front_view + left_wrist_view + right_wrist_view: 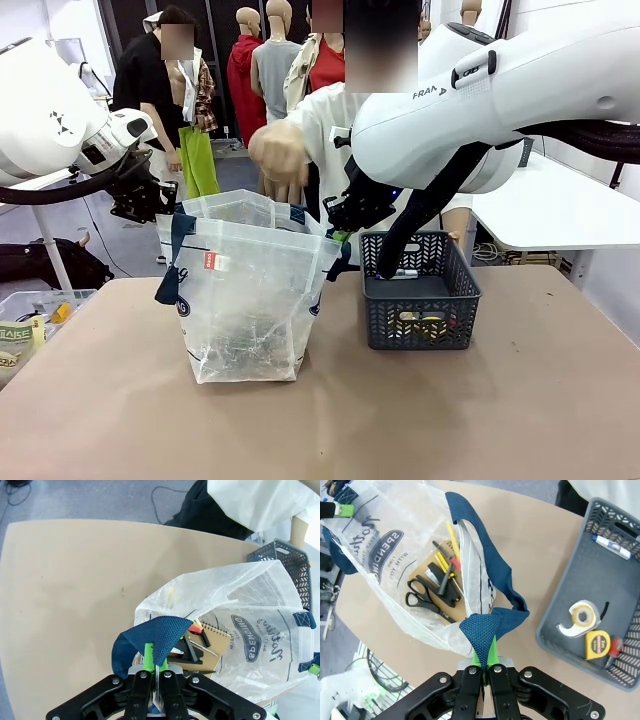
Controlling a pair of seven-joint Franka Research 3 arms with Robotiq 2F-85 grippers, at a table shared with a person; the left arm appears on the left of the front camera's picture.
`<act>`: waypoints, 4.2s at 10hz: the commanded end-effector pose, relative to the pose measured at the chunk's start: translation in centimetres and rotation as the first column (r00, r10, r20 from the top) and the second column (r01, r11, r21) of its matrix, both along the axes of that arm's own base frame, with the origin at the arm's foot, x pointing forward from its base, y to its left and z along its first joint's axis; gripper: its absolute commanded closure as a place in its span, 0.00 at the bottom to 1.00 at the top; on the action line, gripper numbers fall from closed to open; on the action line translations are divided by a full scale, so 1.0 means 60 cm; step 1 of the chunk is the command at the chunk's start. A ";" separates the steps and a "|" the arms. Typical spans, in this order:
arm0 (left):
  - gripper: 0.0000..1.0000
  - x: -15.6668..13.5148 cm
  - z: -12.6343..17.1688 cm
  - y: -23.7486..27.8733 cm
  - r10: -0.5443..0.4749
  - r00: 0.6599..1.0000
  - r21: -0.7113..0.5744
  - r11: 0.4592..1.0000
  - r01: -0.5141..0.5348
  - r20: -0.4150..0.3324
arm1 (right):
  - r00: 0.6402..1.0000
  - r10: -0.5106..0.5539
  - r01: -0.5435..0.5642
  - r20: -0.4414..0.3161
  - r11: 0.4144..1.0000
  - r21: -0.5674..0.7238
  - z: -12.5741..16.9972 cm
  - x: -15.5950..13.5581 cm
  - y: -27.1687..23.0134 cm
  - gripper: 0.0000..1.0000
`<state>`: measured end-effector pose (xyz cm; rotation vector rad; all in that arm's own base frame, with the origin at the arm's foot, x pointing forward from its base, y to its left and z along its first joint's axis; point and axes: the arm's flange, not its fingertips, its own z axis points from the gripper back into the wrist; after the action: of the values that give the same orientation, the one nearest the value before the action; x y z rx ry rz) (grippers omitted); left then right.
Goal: Transfer purchased items from the store into the shopping bag.
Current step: Move the Reusable shopping bag to the right side of the table.
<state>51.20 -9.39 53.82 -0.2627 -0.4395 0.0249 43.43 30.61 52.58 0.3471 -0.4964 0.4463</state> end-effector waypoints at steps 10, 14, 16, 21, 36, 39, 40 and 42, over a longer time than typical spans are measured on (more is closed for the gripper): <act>1.00 0.001 0.004 0.006 0.007 1.000 0.000 1.000 -0.007 0.006 | 1.000 -0.002 0.002 0.000 1.000 0.001 0.000 0.001 -0.002 1.00; 1.00 0.001 0.004 0.006 0.007 1.000 0.000 1.000 -0.007 0.006 | 1.000 -0.002 0.002 0.000 1.000 0.001 0.000 0.001 -0.002 1.00; 1.00 0.001 0.004 0.006 0.007 1.000 0.000 1.000 -0.007 0.006 | 1.000 -0.002 0.002 0.000 1.000 0.001 0.000 0.001 -0.002 1.00; 1.00 0.001 0.004 0.006 0.007 1.000 0.000 1.000 -0.007 0.006 | 1.000 -0.002 0.002 0.000 1.000 0.001 0.000 0.001 -0.002 1.00; 1.00 0.001 0.004 0.006 0.007 1.000 0.000 1.000 -0.007 0.006 | 1.000 -0.002 0.002 0.000 1.000 0.001 0.000 0.001 -0.002 1.00; 1.00 0.001 0.004 0.006 0.007 1.000 0.000 1.000 -0.007 0.006 | 1.000 -0.002 0.002 0.000 1.000 0.001 0.000 0.001 -0.002 1.00; 1.00 0.001 0.004 0.006 0.007 1.000 0.000 1.000 -0.007 0.006 | 1.000 -0.002 0.002 0.000 1.000 0.001 0.000 0.001 -0.002 1.00; 1.00 0.001 0.004 0.006 0.007 1.000 0.000 1.000 -0.007 0.006 | 1.000 -0.002 0.002 0.000 1.000 0.001 0.000 0.001 -0.002 1.00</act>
<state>51.20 -9.39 53.81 -0.2627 -0.4393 0.0249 43.42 30.61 52.58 0.3472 -0.4964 0.4464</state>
